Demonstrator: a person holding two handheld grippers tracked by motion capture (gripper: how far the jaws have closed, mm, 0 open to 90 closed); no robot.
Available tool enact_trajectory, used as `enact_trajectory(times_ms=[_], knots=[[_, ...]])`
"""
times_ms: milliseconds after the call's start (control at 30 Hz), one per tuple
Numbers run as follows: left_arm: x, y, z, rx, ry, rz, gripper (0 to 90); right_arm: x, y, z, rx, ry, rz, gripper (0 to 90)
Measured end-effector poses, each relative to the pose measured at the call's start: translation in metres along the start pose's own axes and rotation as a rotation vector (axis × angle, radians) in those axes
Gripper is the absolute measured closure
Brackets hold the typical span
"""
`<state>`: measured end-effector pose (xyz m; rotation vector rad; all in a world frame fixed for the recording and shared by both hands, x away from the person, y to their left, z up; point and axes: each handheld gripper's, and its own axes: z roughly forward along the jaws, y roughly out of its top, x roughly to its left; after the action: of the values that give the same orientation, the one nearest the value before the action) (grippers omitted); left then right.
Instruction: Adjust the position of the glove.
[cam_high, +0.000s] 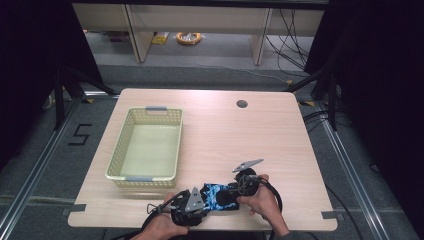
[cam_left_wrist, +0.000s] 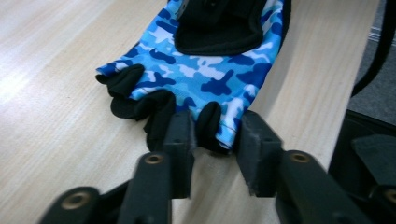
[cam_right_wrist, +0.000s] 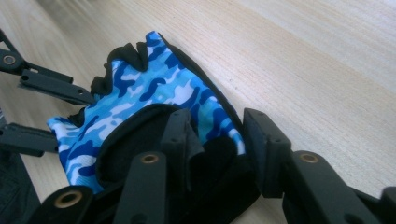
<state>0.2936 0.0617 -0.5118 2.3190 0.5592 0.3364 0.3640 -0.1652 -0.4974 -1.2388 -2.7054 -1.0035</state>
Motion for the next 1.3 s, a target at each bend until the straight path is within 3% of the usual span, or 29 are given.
enact_trajectory(times_ms=[33,133,167,200,233,300,433,533,600,700,733,800,833,933,1033,1100,1300], knots=[[-0.003,-0.001,0.001,-0.011,-0.003,-0.021,69.5,0.001,0.000,0.001,-0.008,-0.004,0.005,65.1],[-0.007,-0.001,0.000,-0.001,0.046,0.036,77.1,0.004,-0.002,0.000,-0.004,-0.021,0.007,68.0],[-0.007,-0.001,0.000,-0.006,0.048,0.041,78.0,0.004,-0.003,-0.001,0.004,-0.018,0.029,69.4],[-0.007,0.000,0.000,0.000,0.047,0.044,78.7,0.001,-0.004,0.000,-0.011,-0.010,0.011,70.6],[-0.008,-0.001,0.001,-0.017,0.040,0.028,79.1,0.002,-0.005,-0.001,-0.014,-0.013,0.032,71.9],[-0.005,-0.001,0.001,-0.006,0.042,0.028,79.4,0.000,-0.007,0.000,-0.067,0.006,0.024,76.1],[-0.005,-0.001,0.000,-0.009,0.057,0.035,80.3,0.004,-0.009,-0.004,-0.076,-0.023,0.004,80.7],[-0.005,0.000,-0.001,-0.011,0.055,0.048,80.7,0.006,-0.009,-0.006,-0.079,-0.035,-0.007,81.6],[-0.005,0.000,-0.001,-0.023,0.060,0.025,81.0,0.007,-0.010,-0.007,-0.090,-0.035,-0.016,82.2],[-0.004,0.002,-0.004,-0.033,0.054,0.032,81.2,0.009,-0.009,-0.011,-0.102,-0.033,-0.017,82.4],[-0.006,0.002,-0.004,-0.054,0.054,0.010,81.3,0.010,-0.009,-0.011,-0.132,-0.030,-0.017,82.6],[-0.004,0.004,-0.008,-0.040,0.056,0.039,81.4,0.012,-0.007,-0.014,-0.136,-0.029,-0.025,82.6],[-0.006,0.004,-0.008,-0.069,0.054,0.013,81.5,0.012,-0.007,-0.016,-0.135,-0.031,-0.025,82.5],[-0.004,0.007,-0.012,-0.066,0.052,0.043,81.5,0.012,-0.006,-0.017,-0.154,-0.021,-0.031,82.5],[-0.003,0.008,-0.013,-0.058,0.044,0.025,81.6,0.012,-0.005,-0.020,-0.143,-0.015,-0.035,82.5],[-0.003,0.009,-0.013,-0.079,0.033,0.012,81.7,0.011,-0.005,-0.022,-0.155,-0.015,-0.038,82.5],[-0.004,0.010,-0.019,-0.081,0.035,0.025,81.8,0.015,-0.003,-0.024,-0.156,-0.009,-0.051,82.5]])
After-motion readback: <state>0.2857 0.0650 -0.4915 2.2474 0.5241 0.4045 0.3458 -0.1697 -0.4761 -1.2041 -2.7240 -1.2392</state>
